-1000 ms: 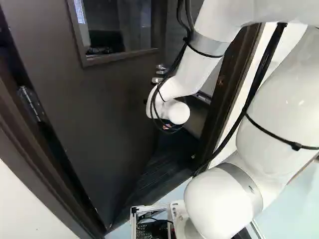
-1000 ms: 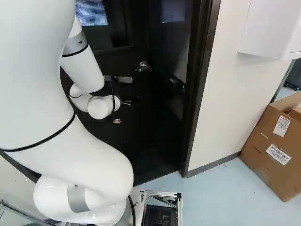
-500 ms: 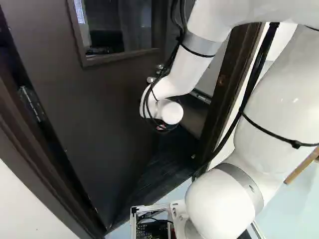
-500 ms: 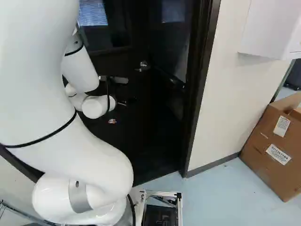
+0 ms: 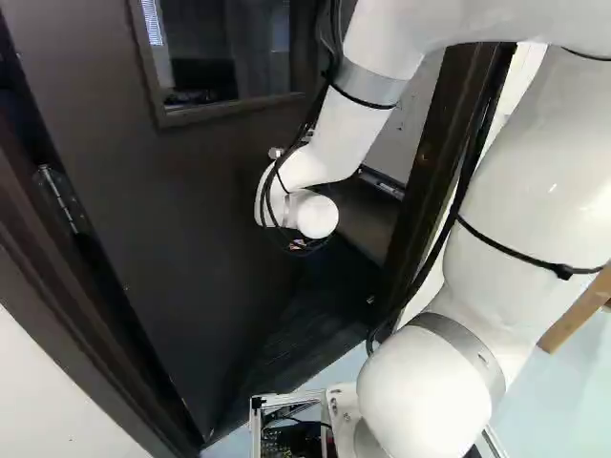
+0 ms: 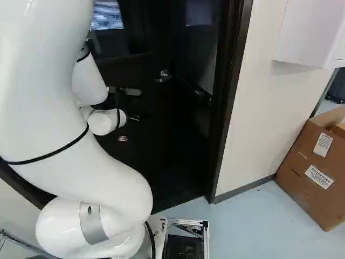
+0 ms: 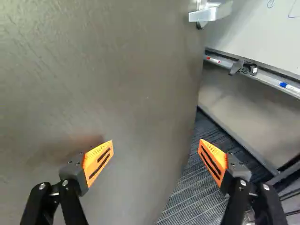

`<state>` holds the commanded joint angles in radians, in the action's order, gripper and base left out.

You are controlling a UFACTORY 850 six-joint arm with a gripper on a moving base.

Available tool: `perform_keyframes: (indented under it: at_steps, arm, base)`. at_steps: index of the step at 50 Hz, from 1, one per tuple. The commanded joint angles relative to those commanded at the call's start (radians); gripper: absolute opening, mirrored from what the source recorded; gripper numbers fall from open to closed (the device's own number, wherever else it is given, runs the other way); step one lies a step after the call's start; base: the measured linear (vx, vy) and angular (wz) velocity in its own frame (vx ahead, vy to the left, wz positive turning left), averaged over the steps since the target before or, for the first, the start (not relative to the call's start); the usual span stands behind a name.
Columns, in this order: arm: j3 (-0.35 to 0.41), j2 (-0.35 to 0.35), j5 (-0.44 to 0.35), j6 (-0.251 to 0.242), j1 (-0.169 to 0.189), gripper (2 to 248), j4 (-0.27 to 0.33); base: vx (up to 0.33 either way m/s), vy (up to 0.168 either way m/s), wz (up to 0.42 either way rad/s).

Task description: Open the door and move inside

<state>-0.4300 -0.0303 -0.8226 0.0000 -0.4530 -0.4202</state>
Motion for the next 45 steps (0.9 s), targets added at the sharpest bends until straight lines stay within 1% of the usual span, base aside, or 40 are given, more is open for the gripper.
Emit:
perform_keyframes:
  at_steps: [45]
  arm:
    - [-0.080, -0.076, 0.000, 0.000, -0.129, 247, 0.000]
  base:
    - [-0.002, -0.002, -0.001]
